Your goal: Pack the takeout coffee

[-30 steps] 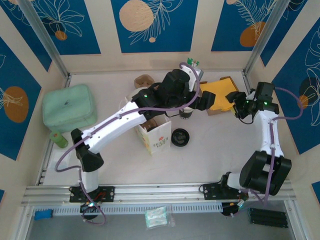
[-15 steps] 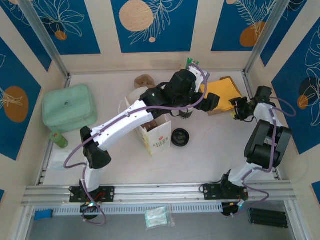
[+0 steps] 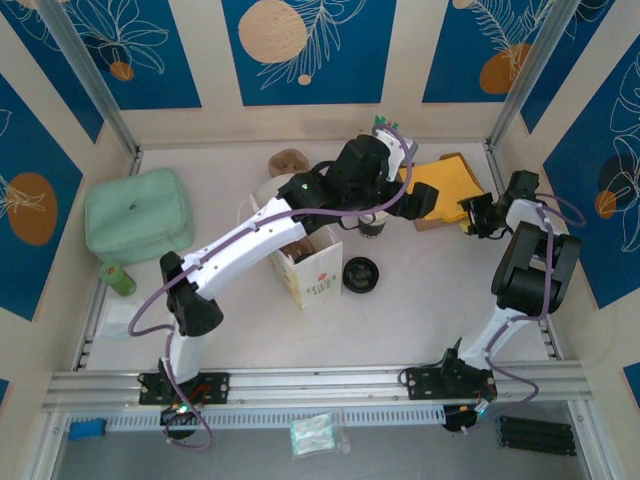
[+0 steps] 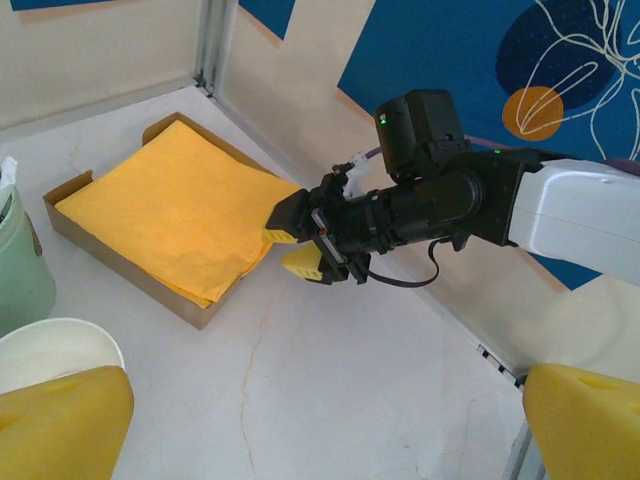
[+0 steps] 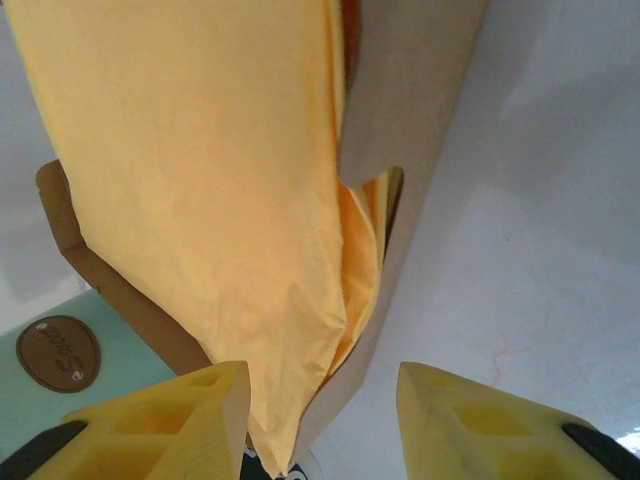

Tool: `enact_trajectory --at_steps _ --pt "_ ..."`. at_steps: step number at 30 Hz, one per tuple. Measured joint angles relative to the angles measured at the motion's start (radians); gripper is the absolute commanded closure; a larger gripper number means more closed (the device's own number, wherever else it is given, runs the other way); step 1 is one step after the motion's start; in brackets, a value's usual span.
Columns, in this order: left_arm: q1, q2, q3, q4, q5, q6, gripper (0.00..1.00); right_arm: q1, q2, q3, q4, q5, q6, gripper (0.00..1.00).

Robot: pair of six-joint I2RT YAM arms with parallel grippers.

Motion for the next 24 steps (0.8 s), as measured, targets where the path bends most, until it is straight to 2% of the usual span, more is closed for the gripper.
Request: enact_trajectory --at_steps 16,24 --pt "0.012 0.020 0.010 0.005 0.027 -0.002 0.01 0.080 0.011 0.031 -0.011 0.098 0.039 0.60" --pt "0.024 0.020 0.010 0.005 0.046 -0.002 0.00 0.089 0.011 0.031 -0.016 0.171 0.077 0.61"
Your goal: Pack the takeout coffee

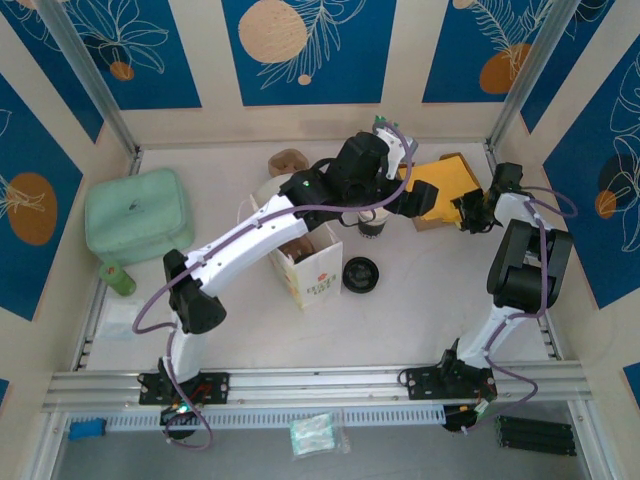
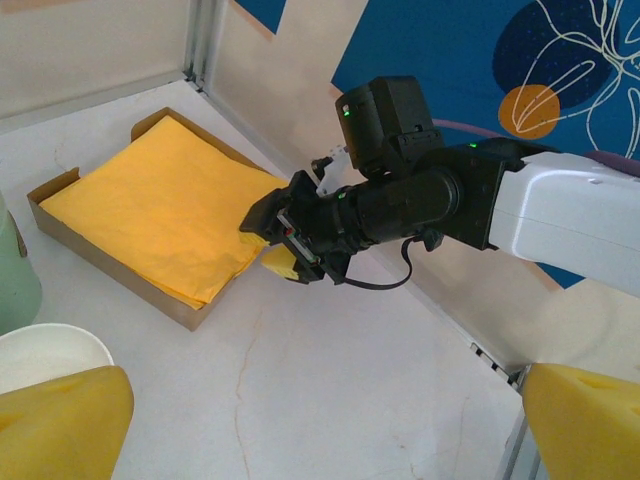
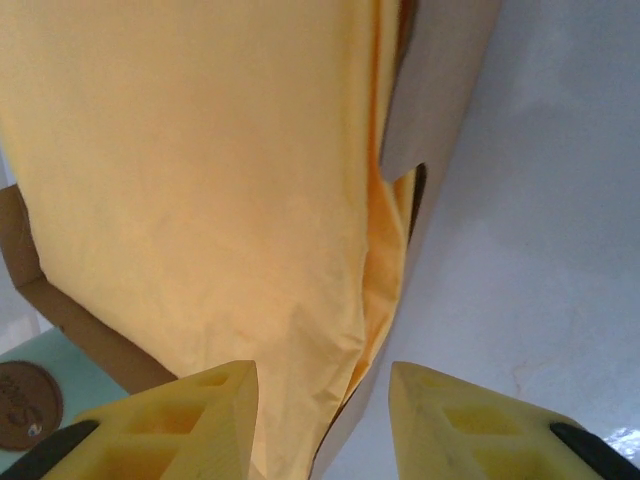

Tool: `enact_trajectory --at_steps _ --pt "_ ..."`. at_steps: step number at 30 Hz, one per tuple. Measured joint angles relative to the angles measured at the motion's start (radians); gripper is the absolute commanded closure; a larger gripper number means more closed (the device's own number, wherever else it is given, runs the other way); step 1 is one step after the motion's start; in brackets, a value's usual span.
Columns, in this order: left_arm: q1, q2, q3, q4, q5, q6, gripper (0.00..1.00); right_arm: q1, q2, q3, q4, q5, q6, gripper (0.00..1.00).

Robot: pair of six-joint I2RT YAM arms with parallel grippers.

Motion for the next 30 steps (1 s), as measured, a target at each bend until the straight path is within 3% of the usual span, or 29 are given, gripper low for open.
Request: enact_trajectory --at_steps 17,30 --pt "0.020 0.000 0.000 0.001 0.036 -0.001 0.01 0.017 0.033 0.011 -0.019 0.058 0.035 0.62" --pt "0.031 0.000 -0.001 0.005 0.053 -0.005 0.01 0.039 0.071 0.065 -0.022 0.066 0.048 0.70"
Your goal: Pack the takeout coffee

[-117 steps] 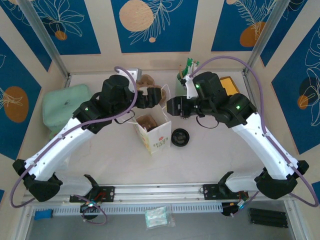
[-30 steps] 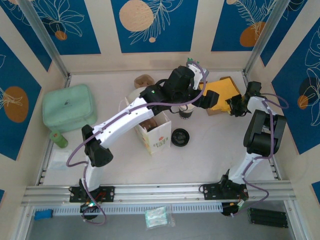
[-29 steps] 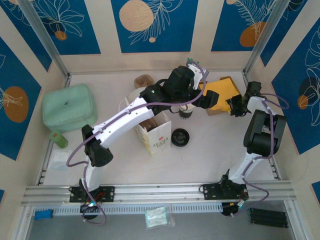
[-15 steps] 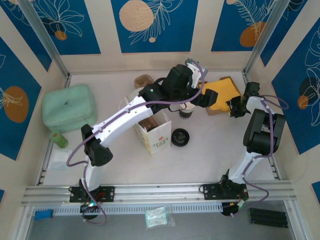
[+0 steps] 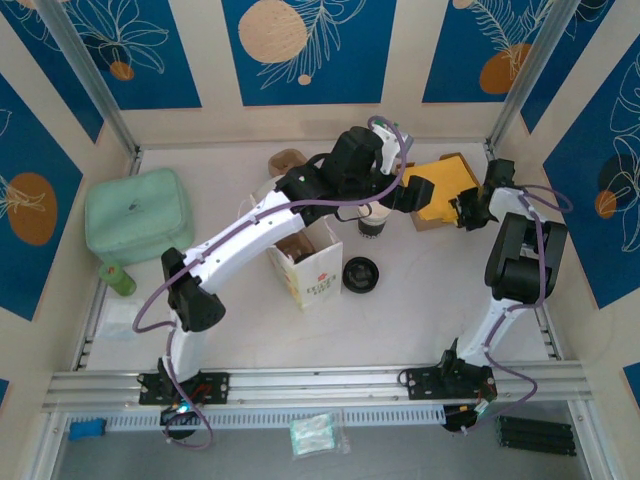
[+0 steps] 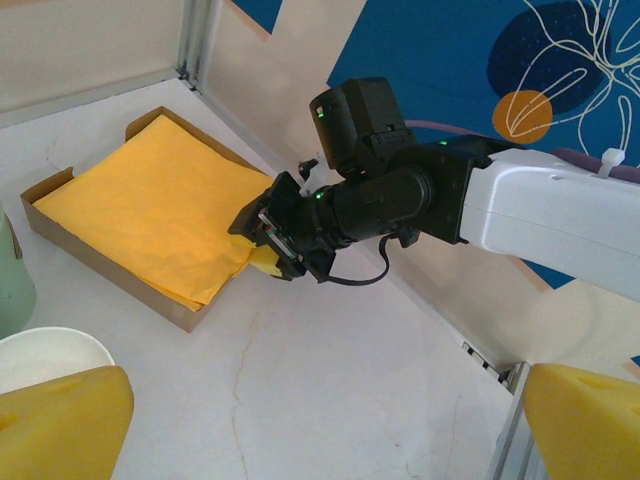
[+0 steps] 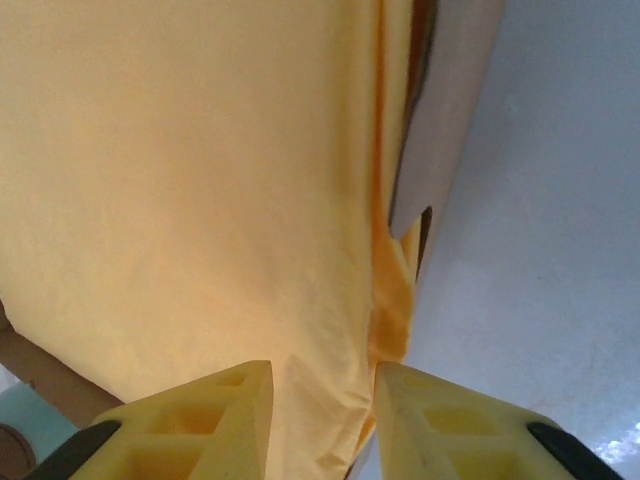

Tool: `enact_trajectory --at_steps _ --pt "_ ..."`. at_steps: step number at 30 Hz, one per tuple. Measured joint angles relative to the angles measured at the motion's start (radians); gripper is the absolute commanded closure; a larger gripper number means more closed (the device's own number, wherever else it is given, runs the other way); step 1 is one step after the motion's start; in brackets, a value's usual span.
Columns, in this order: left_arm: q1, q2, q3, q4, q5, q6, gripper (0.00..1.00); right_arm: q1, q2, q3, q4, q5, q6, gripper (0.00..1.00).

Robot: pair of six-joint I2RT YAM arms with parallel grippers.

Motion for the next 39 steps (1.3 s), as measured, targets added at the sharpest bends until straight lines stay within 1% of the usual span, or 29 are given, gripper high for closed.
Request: enact_trajectory --at_steps 3,7,10,14,16,25,33,37,39 --pt "0.003 0.000 -0.006 0.003 0.005 -0.003 0.01 0.005 0.010 0.007 0.000 0.005 0.005 0.74" --pt "0.009 0.000 -0.020 0.004 0.006 -0.003 0.00 0.006 0.011 0.007 -0.001 0.010 0.007 0.74" --pt "0.012 0.000 -0.026 0.005 0.010 -0.004 0.01 0.006 0.010 0.005 0.000 0.015 0.008 0.73" --pt "0.014 0.000 -0.029 0.011 0.017 -0.011 0.01 0.006 -0.015 -0.032 0.004 0.036 0.023 0.68" --pt "0.014 0.000 -0.032 0.018 0.023 -0.016 0.01 0.006 -0.032 -0.053 0.004 0.048 0.030 0.67" --pt "0.016 0.000 -0.035 0.030 0.032 -0.021 0.01 0.006 -0.048 -0.058 0.004 0.070 0.033 0.67" --pt "0.028 0.000 -0.039 0.033 0.044 -0.021 0.01 0.016 -0.021 -0.028 0.000 0.074 0.041 0.67" --pt "0.031 0.000 -0.040 0.034 0.051 -0.021 0.00 0.023 0.006 -0.009 0.000 0.077 0.047 0.73" --pt "0.032 0.000 -0.047 0.041 0.051 -0.021 0.01 0.027 0.017 -0.001 -0.001 0.080 0.047 0.80"
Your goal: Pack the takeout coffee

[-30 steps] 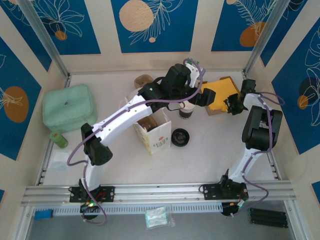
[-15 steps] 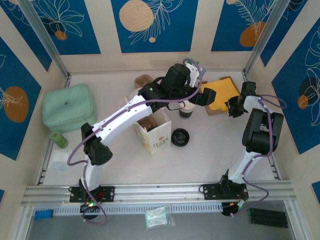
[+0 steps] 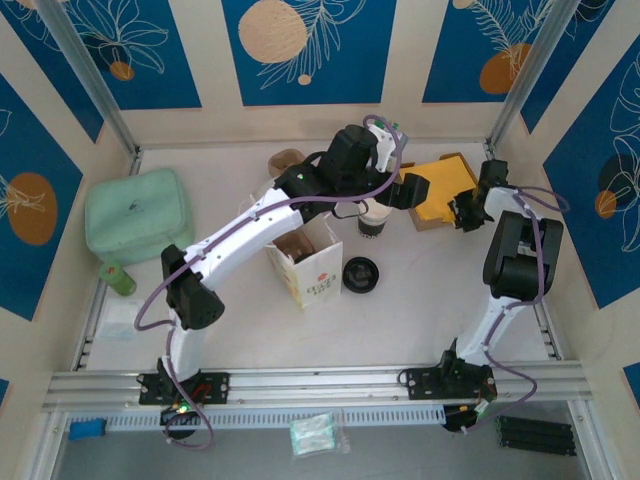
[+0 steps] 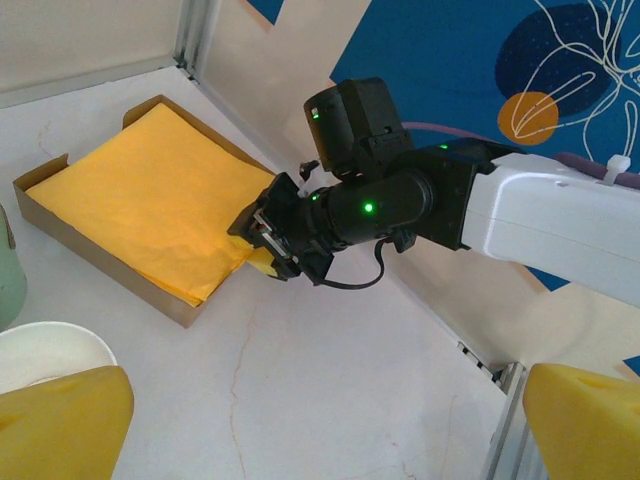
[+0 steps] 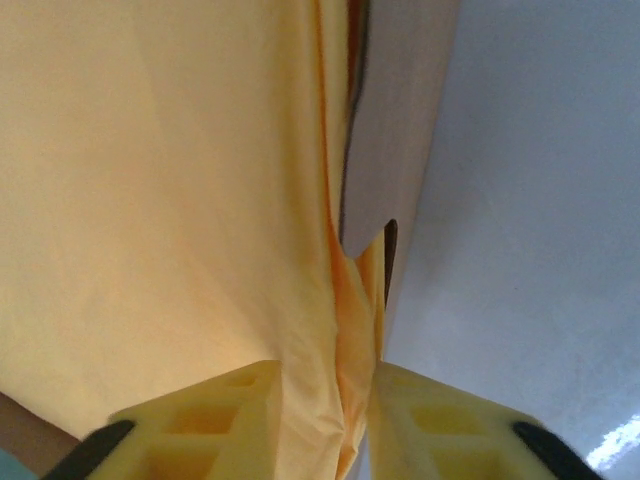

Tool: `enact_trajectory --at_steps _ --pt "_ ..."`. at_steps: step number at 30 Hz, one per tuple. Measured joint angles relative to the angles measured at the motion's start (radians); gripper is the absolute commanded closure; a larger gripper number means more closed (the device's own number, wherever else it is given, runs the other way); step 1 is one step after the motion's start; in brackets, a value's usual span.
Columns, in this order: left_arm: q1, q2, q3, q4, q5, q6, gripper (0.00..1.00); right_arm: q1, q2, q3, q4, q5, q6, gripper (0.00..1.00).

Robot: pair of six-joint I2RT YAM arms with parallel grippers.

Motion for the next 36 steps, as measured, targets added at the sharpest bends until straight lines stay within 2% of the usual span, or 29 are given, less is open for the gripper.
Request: enact_trajectory --at_steps 5,20,22,25,27,36 --pt "0.002 0.000 -0.024 0.010 0.000 -0.001 0.01 0.010 0.002 0.005 -0.002 0.008 -0.002 1.00" --pt "0.002 -0.001 -0.065 0.031 0.008 -0.032 0.01 0.080 -0.115 -0.130 0.043 -0.004 0.013 1.00" --pt "0.002 -0.001 -0.069 0.035 0.008 -0.034 0.00 0.085 -0.135 -0.148 0.048 -0.010 0.013 0.96" --pt "0.002 -0.001 -0.069 0.037 0.012 -0.035 0.01 0.078 -0.158 -0.163 0.050 -0.015 0.013 0.79" --pt "0.002 -0.002 -0.069 0.041 0.015 -0.036 0.01 0.069 -0.169 -0.165 0.052 -0.019 0.017 0.73" --pt "0.002 -0.002 -0.069 0.052 0.017 -0.051 0.01 0.042 -0.204 -0.168 0.054 -0.026 0.015 0.70"
